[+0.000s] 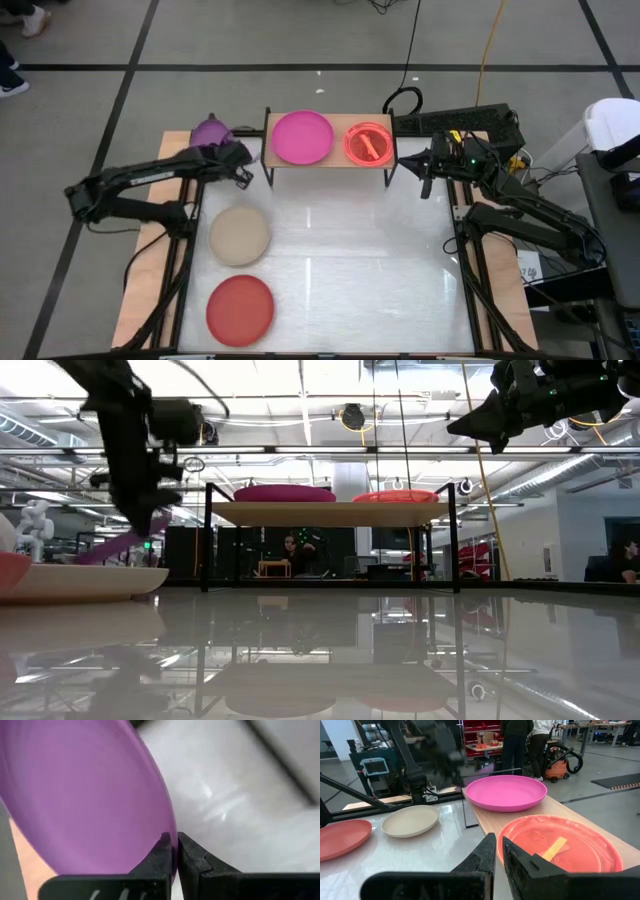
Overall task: Place and stack plates onto a shelf
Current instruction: Stack the large purple plate on top of the other large pink plate on the shelf, then stack the large brown plate on top of the other large purple plate on the shelf
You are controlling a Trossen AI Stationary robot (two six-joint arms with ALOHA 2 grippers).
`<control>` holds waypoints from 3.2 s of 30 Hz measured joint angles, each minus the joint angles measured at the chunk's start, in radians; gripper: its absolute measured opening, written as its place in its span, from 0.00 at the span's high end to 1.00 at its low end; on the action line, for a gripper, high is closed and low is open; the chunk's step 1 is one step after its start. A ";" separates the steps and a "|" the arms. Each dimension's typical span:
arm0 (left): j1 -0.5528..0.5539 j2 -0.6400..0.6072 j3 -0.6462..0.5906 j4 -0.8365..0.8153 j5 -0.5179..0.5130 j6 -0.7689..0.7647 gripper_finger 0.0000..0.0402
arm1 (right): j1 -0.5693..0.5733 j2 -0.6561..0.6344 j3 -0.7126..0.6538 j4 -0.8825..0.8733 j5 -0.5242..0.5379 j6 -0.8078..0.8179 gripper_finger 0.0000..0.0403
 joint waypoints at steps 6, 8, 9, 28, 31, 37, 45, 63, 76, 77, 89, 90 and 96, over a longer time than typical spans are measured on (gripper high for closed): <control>-0.048 -0.152 0.142 0.033 -0.008 0.106 0.97 | 0.000 0.000 0.000 0.000 0.003 0.000 0.95; -0.072 -0.183 0.209 0.086 -0.007 0.179 0.97 | 0.000 0.000 0.000 0.000 0.003 0.000 0.95; -0.085 -0.193 0.243 0.120 0.006 0.218 0.97 | 0.000 0.000 0.000 0.000 0.003 0.000 0.95; -0.341 0.364 0.759 0.023 0.165 0.849 0.95 | 0.000 0.002 0.000 0.065 0.001 0.004 0.95; -0.333 0.407 0.773 0.014 0.135 0.849 0.91 | 0.000 0.003 0.000 0.059 0.001 0.002 0.95; -0.305 0.424 0.773 -0.054 0.092 0.829 0.88 | 0.000 0.003 0.000 0.046 0.000 0.000 0.95; -0.303 0.415 0.773 -0.070 0.078 0.809 0.74 | 0.000 0.003 0.000 0.046 0.000 -0.004 0.95; -0.355 0.292 0.773 -0.299 0.057 0.522 0.49 | 0.000 0.003 0.000 0.046 -0.001 -0.001 0.95; -0.655 0.135 0.732 -0.329 -0.103 0.235 0.49 | 0.061 0.002 0.000 0.061 -0.008 0.003 0.95; -0.672 0.110 0.711 -0.301 -0.121 0.231 0.49 | 0.073 0.003 0.001 0.062 -0.008 0.001 0.95; -0.736 -0.213 0.257 0.212 -0.137 0.212 0.49 | 0.194 0.049 0.004 0.134 0.027 -0.060 0.95; -0.736 -0.230 0.225 0.241 -0.137 0.210 0.49 | 0.205 0.064 0.009 0.137 0.030 -0.068 0.95; -0.736 -0.298 0.076 0.417 -0.137 0.206 0.49 | 0.284 0.196 0.081 0.135 0.095 -0.119 0.95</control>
